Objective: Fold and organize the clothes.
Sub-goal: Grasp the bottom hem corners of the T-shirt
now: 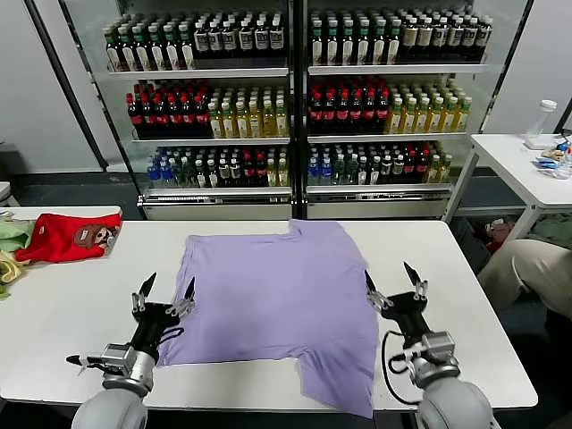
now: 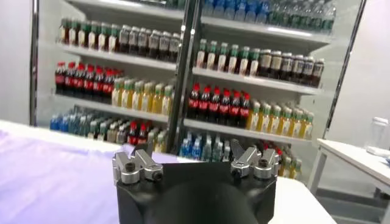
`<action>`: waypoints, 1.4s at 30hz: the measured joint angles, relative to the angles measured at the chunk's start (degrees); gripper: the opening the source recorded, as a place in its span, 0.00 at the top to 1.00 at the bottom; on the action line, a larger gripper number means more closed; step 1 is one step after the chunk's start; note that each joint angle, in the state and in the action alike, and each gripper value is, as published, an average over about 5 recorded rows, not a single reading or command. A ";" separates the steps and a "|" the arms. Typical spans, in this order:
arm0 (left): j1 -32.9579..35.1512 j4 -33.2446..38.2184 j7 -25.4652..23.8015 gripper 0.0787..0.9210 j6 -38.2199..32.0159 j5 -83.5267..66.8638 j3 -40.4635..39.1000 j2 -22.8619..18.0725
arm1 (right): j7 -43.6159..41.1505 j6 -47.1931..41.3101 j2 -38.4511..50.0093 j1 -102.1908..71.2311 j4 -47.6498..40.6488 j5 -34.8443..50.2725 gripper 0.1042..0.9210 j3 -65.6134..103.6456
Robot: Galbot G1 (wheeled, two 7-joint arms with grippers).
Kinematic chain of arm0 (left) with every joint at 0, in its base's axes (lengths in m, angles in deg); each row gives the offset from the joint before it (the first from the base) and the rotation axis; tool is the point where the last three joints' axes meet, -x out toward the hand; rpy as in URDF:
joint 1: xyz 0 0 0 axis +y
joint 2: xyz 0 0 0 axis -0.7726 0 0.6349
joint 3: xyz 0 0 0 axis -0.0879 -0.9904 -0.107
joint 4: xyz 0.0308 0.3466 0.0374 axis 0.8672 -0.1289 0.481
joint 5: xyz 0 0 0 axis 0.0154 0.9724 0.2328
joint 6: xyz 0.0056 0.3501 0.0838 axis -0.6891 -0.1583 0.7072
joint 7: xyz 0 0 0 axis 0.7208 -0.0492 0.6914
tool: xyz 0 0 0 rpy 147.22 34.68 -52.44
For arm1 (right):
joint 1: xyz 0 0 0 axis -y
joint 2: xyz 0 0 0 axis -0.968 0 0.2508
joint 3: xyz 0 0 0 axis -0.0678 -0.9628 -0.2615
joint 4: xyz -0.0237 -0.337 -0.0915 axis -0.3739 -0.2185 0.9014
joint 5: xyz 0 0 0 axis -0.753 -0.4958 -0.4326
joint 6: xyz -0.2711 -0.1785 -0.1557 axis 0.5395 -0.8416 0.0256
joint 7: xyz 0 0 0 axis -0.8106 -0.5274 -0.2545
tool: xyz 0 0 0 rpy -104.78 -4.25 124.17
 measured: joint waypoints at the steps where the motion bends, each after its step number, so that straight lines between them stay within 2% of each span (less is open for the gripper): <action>1: 0.41 0.34 0.42 0.12 0.47 -0.37 0.01 0.21 | 0.03 -0.01 0.22 -0.72 0.23 0.10 0.12 0.04; 8: 5.56 3.04 5.56 0.12 5.17 -4.90 0.81 2.54 | 0.62 -0.12 1.95 -7.43 1.92 1.25 0.12 -0.46; 13: 8.46 3.57 7.42 0.12 7.80 -7.62 1.50 3.21 | 1.28 -0.26 2.09 -9.55 1.73 1.98 0.12 -2.32; 35: 9.86 0.49 8.38 0.12 11.39 -11.37 3.88 4.00 | 6.02 -2.56 1.46 -12.16 1.51 5.20 0.13 -9.81; 38: 9.80 0.13 8.11 0.13 11.24 -11.25 3.87 4.01 | 6.79 -2.91 1.45 -12.27 1.37 5.78 0.20 -10.14; 42: 10.08 0.03 7.79 0.24 10.97 -10.97 3.48 3.91 | 7.33 -3.21 1.40 -12.31 1.27 6.56 0.34 -10.49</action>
